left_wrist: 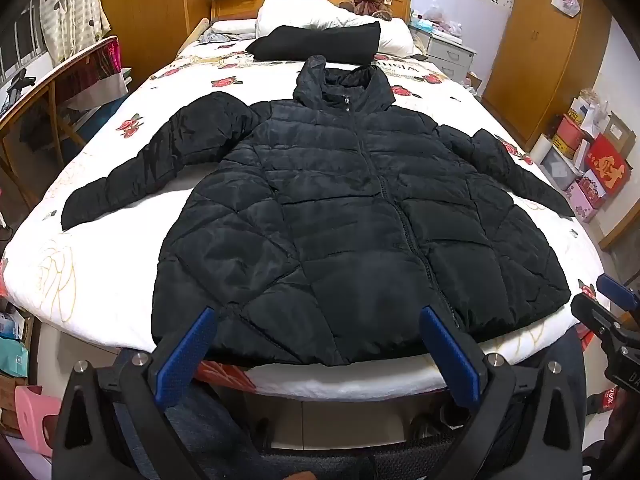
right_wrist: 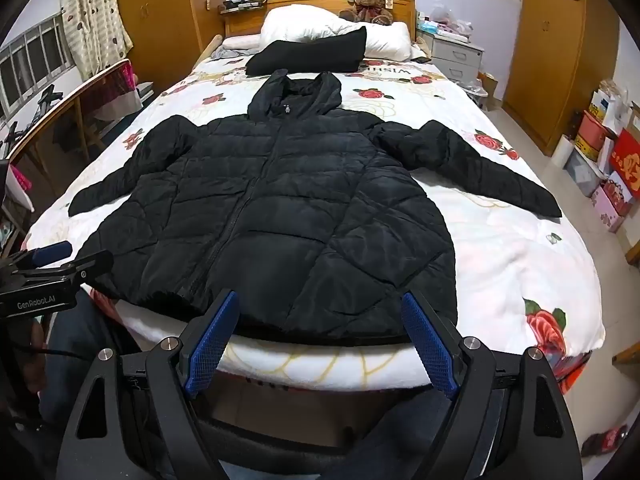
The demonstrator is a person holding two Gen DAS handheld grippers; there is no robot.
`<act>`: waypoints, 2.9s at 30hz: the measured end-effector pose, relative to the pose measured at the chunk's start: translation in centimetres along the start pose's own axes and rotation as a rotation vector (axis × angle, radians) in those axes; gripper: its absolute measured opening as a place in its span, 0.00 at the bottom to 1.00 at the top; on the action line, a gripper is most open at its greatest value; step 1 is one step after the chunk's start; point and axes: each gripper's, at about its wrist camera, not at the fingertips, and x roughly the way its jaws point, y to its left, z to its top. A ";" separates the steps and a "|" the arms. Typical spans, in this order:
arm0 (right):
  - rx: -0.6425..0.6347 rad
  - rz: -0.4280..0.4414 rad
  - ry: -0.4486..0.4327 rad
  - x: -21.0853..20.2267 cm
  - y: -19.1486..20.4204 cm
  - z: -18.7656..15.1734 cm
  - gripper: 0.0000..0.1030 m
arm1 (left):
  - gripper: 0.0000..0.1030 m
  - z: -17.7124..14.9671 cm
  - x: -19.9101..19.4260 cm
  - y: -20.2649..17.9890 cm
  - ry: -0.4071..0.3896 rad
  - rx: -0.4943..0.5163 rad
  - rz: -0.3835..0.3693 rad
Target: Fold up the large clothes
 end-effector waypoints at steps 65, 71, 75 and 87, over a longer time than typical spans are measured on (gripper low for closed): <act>-0.014 -0.017 0.010 0.6 0.9 0.1 0.81 | 0.99 -0.1 -0.4 -0.1 -0.011 -0.003 0.006; -0.014 -0.015 0.011 0.5 0.8 0.1 0.81 | 0.99 0.0 -0.2 0.1 -0.013 -0.001 0.008; -0.014 -0.015 0.012 0.5 0.8 0.2 0.81 | 0.99 0.0 -0.2 0.1 -0.013 0.000 0.008; -0.014 0.001 0.009 1.5 1.1 -0.3 0.81 | 0.99 -0.2 0.2 0.1 -0.014 0.000 0.018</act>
